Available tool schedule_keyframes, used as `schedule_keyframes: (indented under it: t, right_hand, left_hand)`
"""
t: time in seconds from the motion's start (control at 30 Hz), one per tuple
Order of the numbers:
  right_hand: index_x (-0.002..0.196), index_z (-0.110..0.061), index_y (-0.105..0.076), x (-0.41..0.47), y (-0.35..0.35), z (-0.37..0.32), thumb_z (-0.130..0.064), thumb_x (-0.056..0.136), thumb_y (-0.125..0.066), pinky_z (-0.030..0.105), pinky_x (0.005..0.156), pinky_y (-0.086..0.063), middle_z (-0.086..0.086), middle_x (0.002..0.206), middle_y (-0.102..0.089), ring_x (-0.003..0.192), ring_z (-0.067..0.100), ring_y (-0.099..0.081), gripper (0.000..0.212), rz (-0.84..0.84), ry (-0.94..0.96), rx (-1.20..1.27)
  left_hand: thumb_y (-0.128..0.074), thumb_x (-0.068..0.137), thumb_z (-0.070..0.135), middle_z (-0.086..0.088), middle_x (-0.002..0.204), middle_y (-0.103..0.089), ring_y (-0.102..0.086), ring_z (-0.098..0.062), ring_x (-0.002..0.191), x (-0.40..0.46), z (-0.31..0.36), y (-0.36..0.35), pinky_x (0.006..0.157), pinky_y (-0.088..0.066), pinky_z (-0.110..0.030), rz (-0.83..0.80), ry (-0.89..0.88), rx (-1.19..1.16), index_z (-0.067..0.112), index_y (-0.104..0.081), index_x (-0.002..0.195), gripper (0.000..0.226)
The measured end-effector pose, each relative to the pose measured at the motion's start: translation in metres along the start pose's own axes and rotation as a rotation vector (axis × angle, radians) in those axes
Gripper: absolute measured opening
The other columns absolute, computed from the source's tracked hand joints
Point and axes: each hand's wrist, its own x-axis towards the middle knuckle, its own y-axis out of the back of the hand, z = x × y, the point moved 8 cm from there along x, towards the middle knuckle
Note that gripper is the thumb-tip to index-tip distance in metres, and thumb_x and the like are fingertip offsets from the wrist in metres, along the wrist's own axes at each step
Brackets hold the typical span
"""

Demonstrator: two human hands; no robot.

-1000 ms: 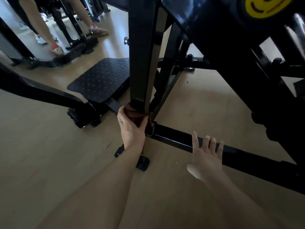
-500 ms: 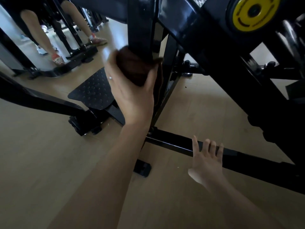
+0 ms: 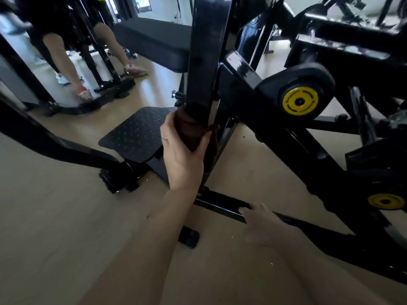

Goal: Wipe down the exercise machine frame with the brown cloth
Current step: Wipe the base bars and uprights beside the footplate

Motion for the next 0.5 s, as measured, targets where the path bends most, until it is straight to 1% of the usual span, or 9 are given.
schedule_keyframes:
  t: [0.07, 0.1, 0.17, 0.23, 0.3, 0.33, 0.37, 0.43, 0.5]
  right_hand:
    - [0.154, -0.026, -0.039, -0.029, 0.044, -0.044, -0.018, 0.1, -0.056, 0.032, 0.101, -0.046, 0.001, 0.141, -0.048, 0.128, 0.021, -0.05, 0.058, 0.136, 0.166, 0.14]
    - [0.151, -0.029, -0.045, -0.047, 0.072, -0.063, -0.014, 0.098, -0.055, 0.029, 0.093, -0.048, -0.003, 0.137, -0.051, 0.119, 0.017, -0.055, 0.056, 0.27, 0.239, 0.196]
    - [0.136, -0.026, -0.061, -0.092, 0.133, -0.092, -0.006, 0.09, -0.054, 0.028, 0.079, -0.052, -0.006, 0.128, -0.059, 0.102, 0.015, -0.061, 0.05, 0.63, 0.359, 0.287]
    - [0.117, -0.017, -0.069, -0.139, 0.185, -0.106, -0.003, 0.083, -0.051, 0.024, 0.069, -0.048, -0.003, 0.114, -0.064, 0.092, 0.013, -0.061, 0.04, 0.968, 0.452, 0.352]
    - [0.105, -0.008, -0.069, -0.173, 0.224, -0.111, 0.003, 0.079, -0.048, 0.022, 0.075, -0.047, 0.001, 0.106, -0.064, 0.094, 0.016, -0.06, 0.034, 1.228, 0.506, 0.386]
    - [0.104, -0.005, -0.068, -0.182, 0.24, -0.112, 0.006, 0.078, -0.048, 0.022, 0.079, -0.047, 0.004, 0.106, -0.063, 0.097, 0.018, -0.06, 0.034, 1.313, 0.509, 0.401]
    - [0.106, -0.004, -0.067, -0.185, 0.253, -0.112, 0.005, 0.08, -0.047, 0.023, 0.084, -0.047, 0.005, 0.109, -0.063, 0.1, 0.019, -0.059, 0.034, 1.351, 0.491, 0.429]
    - [0.118, -0.008, -0.063, -0.176, 0.275, -0.111, -0.008, 0.09, -0.043, 0.029, 0.098, -0.046, 0.001, 0.115, -0.062, 0.107, 0.014, -0.056, 0.034, 1.31, 0.385, 0.505]
    - [0.118, -0.015, -0.06, -0.159, 0.286, -0.113, -0.022, 0.101, -0.031, 0.042, 0.114, -0.036, -0.006, 0.099, -0.062, 0.099, 0.009, -0.055, 0.035, 1.217, 0.248, 0.453]
  left_hand:
    - [-0.08, 0.088, 0.023, 0.002, 0.131, -0.049, -0.043, 0.008, 0.118, 0.017, 0.024, 0.007, 0.099, -0.028, 0.001, -0.001, -0.06, -0.007, 0.002, -0.044, 0.145, 0.071]
    - [-0.079, 0.088, 0.025, 0.002, 0.131, -0.05, -0.044, 0.008, 0.119, 0.029, 0.04, 0.01, 0.101, -0.029, -0.001, 0.008, -0.102, -0.013, 0.002, -0.044, 0.145, 0.071]
    - [-0.078, 0.089, 0.029, -0.003, 0.137, -0.054, -0.049, -0.004, 0.126, 0.056, 0.074, 0.015, 0.107, -0.034, -0.009, 0.034, -0.193, -0.026, 0.001, -0.044, 0.144, 0.071]
    - [-0.077, 0.089, 0.032, -0.009, 0.138, -0.056, -0.053, -0.016, 0.128, 0.077, 0.104, 0.016, 0.109, -0.039, -0.018, 0.042, -0.249, -0.06, -0.001, -0.046, 0.142, 0.069]
    - [-0.078, 0.089, 0.033, -0.009, 0.134, -0.057, -0.056, -0.018, 0.124, 0.089, 0.118, 0.015, 0.107, -0.046, -0.028, 0.012, -0.263, -0.081, -0.001, -0.047, 0.139, 0.068]
    - [-0.079, 0.089, 0.033, -0.008, 0.132, -0.057, -0.057, -0.018, 0.123, 0.093, 0.119, 0.015, 0.105, -0.047, -0.031, -0.005, -0.265, -0.084, -0.001, -0.048, 0.139, 0.068]
    - [-0.081, 0.088, 0.032, -0.004, 0.13, -0.057, -0.057, -0.016, 0.122, 0.095, 0.119, 0.016, 0.104, -0.047, -0.03, -0.018, -0.264, -0.088, 0.0, -0.048, 0.139, 0.069]
    - [-0.082, 0.087, 0.033, 0.005, 0.126, -0.057, -0.057, -0.008, 0.119, 0.099, 0.116, 0.017, 0.101, -0.046, -0.022, -0.032, -0.246, -0.112, 0.003, -0.048, 0.138, 0.069]
    - [-0.083, 0.086, 0.035, 0.012, 0.124, -0.058, -0.058, -0.003, 0.117, 0.1, 0.11, 0.016, 0.098, -0.047, -0.019, -0.049, -0.188, -0.164, 0.008, -0.048, 0.138, 0.068]
